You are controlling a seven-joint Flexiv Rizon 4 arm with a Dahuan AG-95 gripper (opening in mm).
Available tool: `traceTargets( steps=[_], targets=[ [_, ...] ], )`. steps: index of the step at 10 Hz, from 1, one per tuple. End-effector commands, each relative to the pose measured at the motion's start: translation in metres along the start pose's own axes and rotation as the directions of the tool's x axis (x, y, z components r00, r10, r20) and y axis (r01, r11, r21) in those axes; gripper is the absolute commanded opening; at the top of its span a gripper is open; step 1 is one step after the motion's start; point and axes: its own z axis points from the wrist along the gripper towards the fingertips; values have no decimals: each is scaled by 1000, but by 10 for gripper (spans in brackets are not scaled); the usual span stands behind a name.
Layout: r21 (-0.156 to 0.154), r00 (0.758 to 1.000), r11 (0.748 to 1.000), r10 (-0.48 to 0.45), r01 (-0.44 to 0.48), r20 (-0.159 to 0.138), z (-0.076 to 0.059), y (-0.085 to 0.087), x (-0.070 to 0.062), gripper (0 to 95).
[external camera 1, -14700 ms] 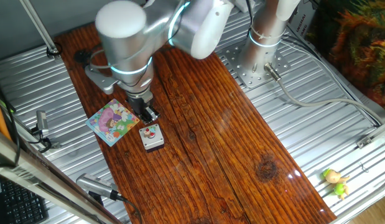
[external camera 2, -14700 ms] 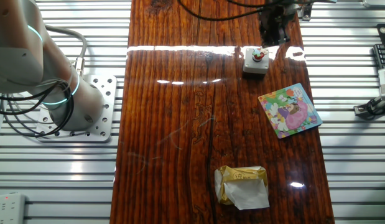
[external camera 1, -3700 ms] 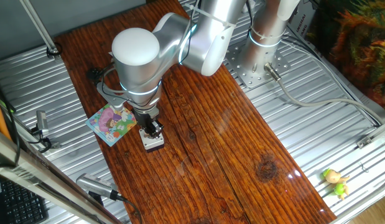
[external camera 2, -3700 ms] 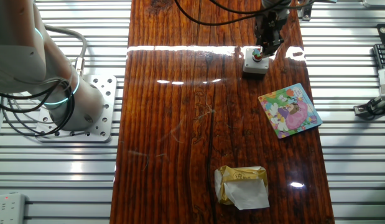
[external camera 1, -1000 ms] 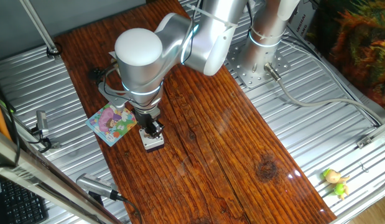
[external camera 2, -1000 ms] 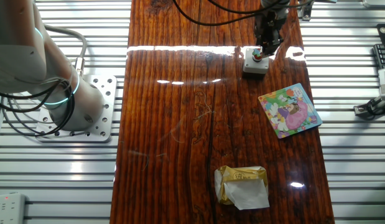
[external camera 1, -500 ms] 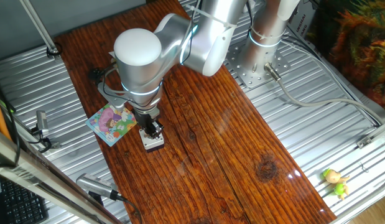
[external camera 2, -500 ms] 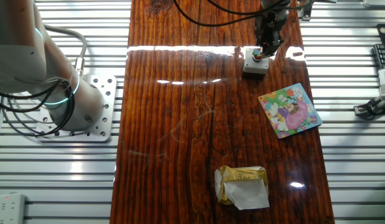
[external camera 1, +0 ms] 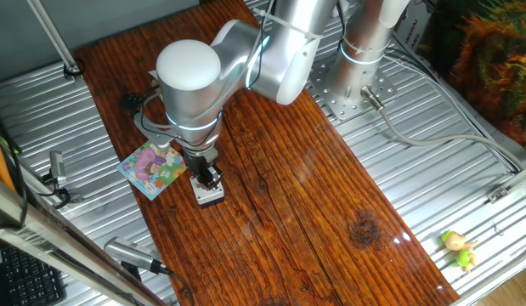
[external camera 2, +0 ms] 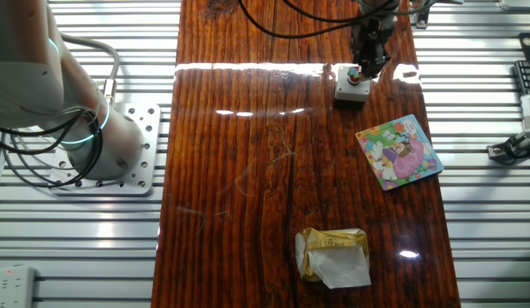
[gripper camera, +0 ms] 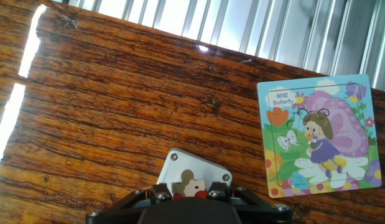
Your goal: Assemble one piece of a puzzle
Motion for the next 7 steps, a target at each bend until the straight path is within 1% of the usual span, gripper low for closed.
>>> traceTargets(
  steps=[1, 2, 3, 7],
  targets=[
    [-1, 1000, 1000, 4, -4, 1, 0, 0, 0, 190],
    [-1, 1000, 1000, 6, -6, 1, 0, 0, 0, 190],
    [9, 1000, 1000, 4, -4, -1, 0, 0, 0, 0],
    [-2, 1000, 1000, 14, -14, -2, -1, 0, -1, 0]
  ],
)
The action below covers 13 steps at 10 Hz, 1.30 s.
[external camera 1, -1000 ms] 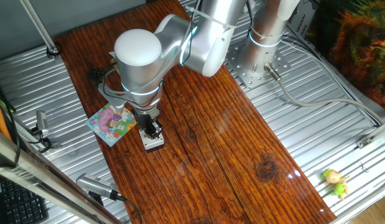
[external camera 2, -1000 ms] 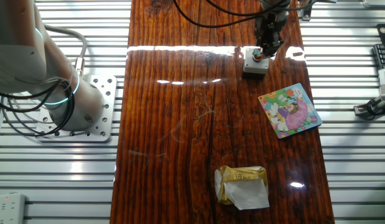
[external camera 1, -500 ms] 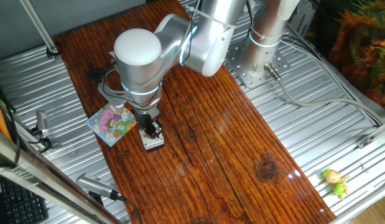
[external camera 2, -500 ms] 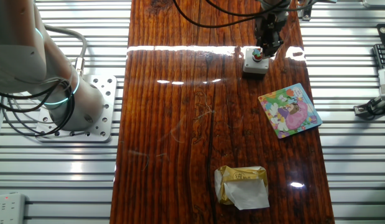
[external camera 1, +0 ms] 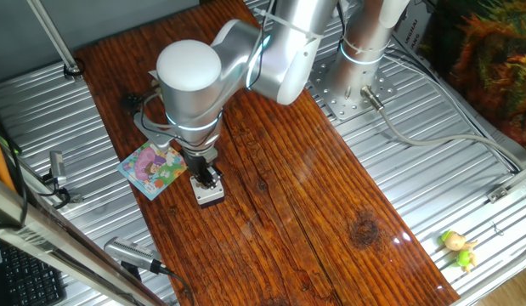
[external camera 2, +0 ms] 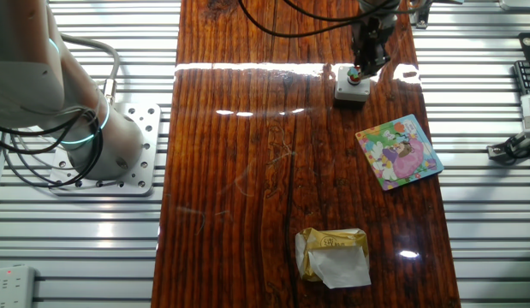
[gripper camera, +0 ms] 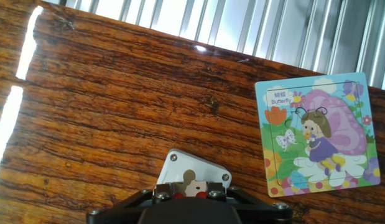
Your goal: Assemble one piece of a puzzle
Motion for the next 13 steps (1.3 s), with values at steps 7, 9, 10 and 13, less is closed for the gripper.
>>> traceTargets(
  steps=[7, 9, 10, 13],
  targets=[
    [-13, 1000, 1000, -6, 6, -23, -15, -5, -4, 0],
    [-24, 1000, 1000, -11, 10, -25, -21, -17, -2, 0],
    [-27, 1000, 1000, -11, 11, -24, -24, -25, 0, 0],
    [-35, 1000, 999, -18, 17, -19, -22, -49, 1, 0]
  ],
)
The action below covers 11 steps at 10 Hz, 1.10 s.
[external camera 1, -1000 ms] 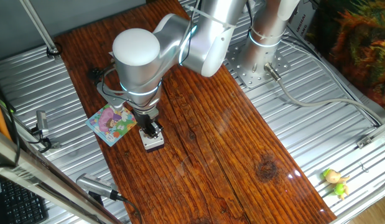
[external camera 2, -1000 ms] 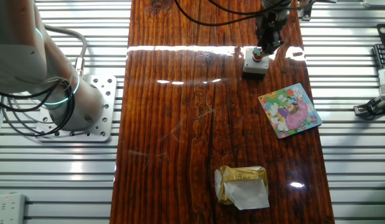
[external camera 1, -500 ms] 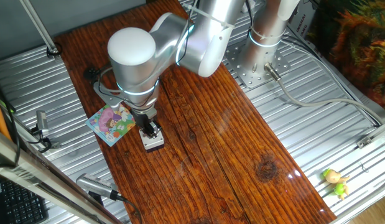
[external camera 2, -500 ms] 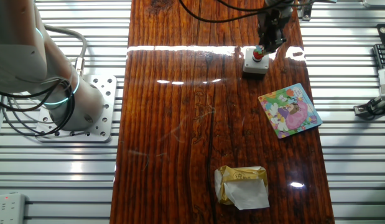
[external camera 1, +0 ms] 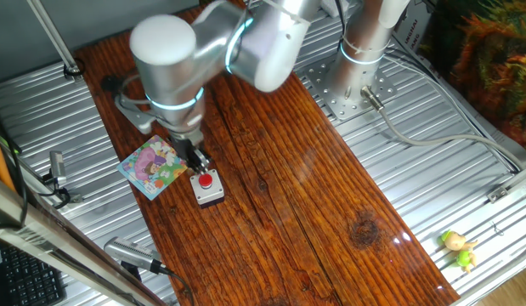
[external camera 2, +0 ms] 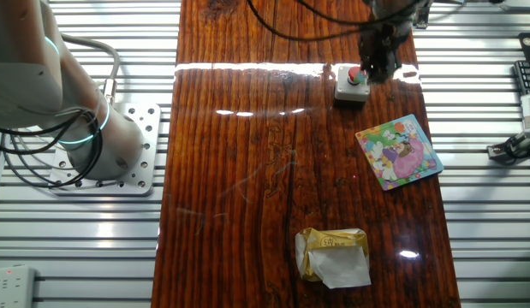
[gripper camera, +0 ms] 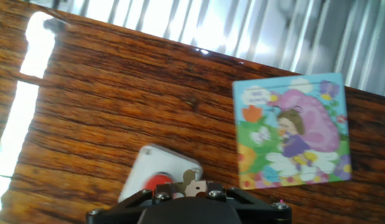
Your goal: Assemble one piece of a puzzle
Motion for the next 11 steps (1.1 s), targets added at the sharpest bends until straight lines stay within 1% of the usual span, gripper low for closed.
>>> traceTargets(
  steps=[1, 2, 4, 5, 7, 9, 11],
  targets=[
    [-3, 1000, 1000, -3, 3, -2, 1, -7, -1, 0],
    [-3, 1000, 1000, -6, 6, -2, 3, -19, -5, 0],
    [-2, 1000, 1000, -8, 8, 0, 8, -29, -9, 0],
    [-3, 1000, 1000, -9, 9, 3, 11, -32, -9, 0],
    [5, 1000, 1000, -9, 9, 1, 21, -39, -10, 0],
    [10, 1000, 1000, -15, 15, 10, 30, -44, -7, 0],
    [18, 1000, 1000, -21, 21, 10, 31, -46, -6, 0]
  ],
)
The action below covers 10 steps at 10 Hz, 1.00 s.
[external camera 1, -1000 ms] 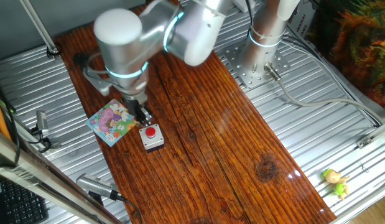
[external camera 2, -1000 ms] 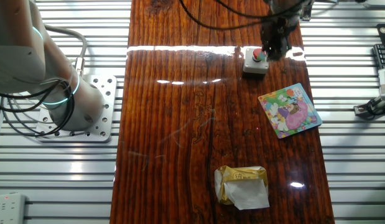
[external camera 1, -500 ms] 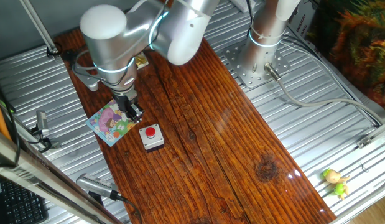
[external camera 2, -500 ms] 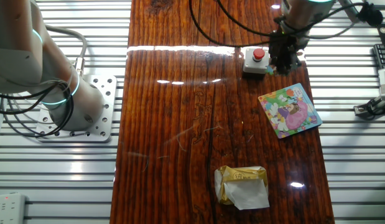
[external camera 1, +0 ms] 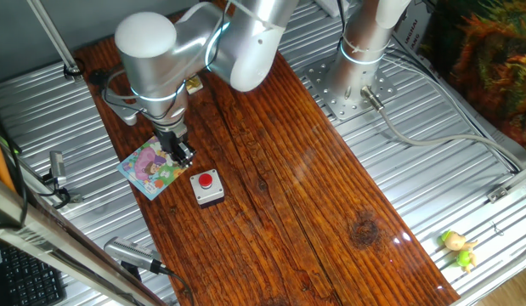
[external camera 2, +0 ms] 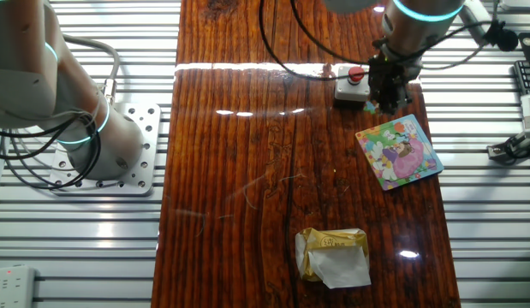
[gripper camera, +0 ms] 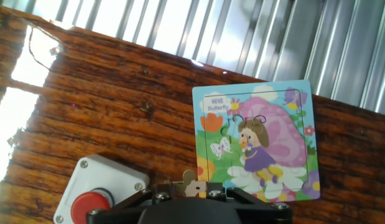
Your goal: Assemble one piece of a puzzle
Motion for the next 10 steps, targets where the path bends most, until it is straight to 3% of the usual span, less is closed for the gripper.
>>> traceTargets(
  steps=[1, 6, 10],
  targets=[
    [0, 1000, 1000, 1, -1, -3, 0, -1, 2, 0],
    [1, 1000, 1000, -1, 1, 3, 2, -1, 3, 0],
    [20, 998, 998, -62, 62, 7, 2, -1, 3, 0]
  ],
)
